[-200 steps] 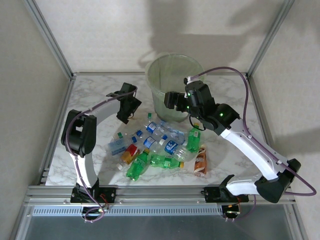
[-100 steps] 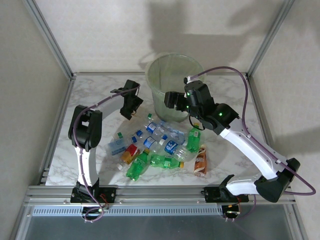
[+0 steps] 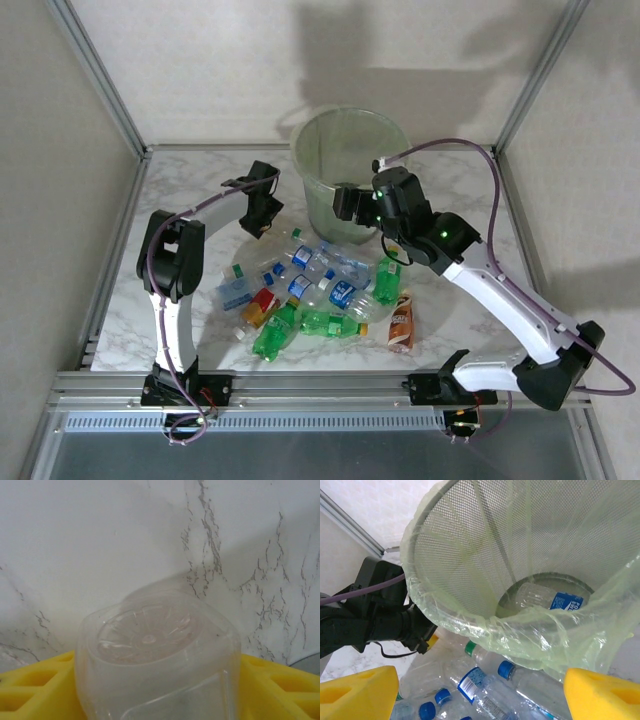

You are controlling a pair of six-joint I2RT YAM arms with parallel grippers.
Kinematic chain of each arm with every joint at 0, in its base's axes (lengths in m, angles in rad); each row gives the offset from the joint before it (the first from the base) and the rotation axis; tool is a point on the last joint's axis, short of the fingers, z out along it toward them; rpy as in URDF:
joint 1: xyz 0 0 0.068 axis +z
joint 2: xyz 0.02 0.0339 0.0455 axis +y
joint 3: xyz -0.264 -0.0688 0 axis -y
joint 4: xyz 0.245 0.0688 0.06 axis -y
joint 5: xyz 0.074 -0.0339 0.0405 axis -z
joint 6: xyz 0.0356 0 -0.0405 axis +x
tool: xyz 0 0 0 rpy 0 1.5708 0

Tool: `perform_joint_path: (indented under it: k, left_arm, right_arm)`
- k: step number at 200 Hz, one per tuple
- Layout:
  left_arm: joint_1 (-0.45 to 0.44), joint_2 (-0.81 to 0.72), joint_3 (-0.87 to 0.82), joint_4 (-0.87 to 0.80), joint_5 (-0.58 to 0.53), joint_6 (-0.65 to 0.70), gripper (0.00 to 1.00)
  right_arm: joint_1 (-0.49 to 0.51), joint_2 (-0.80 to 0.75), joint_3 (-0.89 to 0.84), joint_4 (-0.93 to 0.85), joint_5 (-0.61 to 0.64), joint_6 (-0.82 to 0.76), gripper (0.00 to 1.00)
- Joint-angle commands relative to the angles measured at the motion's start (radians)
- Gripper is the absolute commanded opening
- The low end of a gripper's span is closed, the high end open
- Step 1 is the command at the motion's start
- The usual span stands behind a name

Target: Put the plastic bottles in the bin

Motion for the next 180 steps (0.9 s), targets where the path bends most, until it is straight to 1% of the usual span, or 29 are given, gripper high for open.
perform_joint_path:
  k: [1,38,65,110,161,171,180]
  left_arm:
    - [0.005,-0.026,-0.019,-0.075,-0.086,-0.042,0.64]
    - [0.011,-0.06,-0.018,-0.062,-0.099,-0.013,0.58]
    - [0.016,-0.126,-0.019,-0.062,-0.132,0.016,0.56]
    - [0.041,-0.297,-0.035,-0.103,-0.174,0.062,0.55]
    - [0.057,-0.503,-0.025,-0.134,-0.19,0.069,0.55]
    - [0.057,-0.536,-0.011,-0.143,-0.187,0.072,0.55]
    - [0.057,-0.558,0.009,-0.15,-0.171,0.076,0.54]
  right_arm:
    - [0.008,-0.042,-0.019,0.024,0.023,0.025,0.86]
    - [0.009,-0.054,-0.022,0.029,0.003,0.046,0.86]
    - [0.008,-0.042,0.012,0.013,-0.005,0.05,0.86]
    - [0.009,-0.02,0.102,-0.026,-0.004,0.04,0.85]
    - [0.008,-0.038,0.13,-0.035,0.016,0.001,0.87]
    - [0.007,-0.03,0.142,-0.034,0.006,-0.01,0.87]
    - [0.006,-0.016,0.16,-0.033,-0.03,-0.021,0.87]
